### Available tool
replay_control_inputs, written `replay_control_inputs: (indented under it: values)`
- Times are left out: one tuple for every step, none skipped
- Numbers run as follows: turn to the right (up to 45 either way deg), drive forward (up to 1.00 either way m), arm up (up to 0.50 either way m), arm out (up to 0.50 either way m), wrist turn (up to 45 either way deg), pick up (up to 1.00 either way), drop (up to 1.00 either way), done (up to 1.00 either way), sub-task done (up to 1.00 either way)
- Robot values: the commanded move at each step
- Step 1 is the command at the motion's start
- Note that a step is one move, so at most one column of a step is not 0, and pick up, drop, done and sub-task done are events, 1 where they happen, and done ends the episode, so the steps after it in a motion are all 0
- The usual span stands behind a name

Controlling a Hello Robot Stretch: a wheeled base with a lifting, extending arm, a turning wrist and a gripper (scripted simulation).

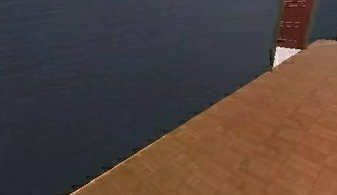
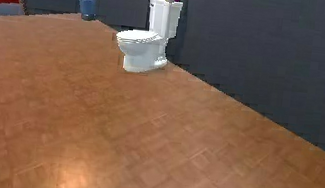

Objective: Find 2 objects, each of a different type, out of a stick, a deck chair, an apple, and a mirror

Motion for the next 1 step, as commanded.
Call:
replay_control_inputs:
  values:
    - [45.0,0.0,0.0,0.0,0.0,0.0,0.0,0.0,0.0]
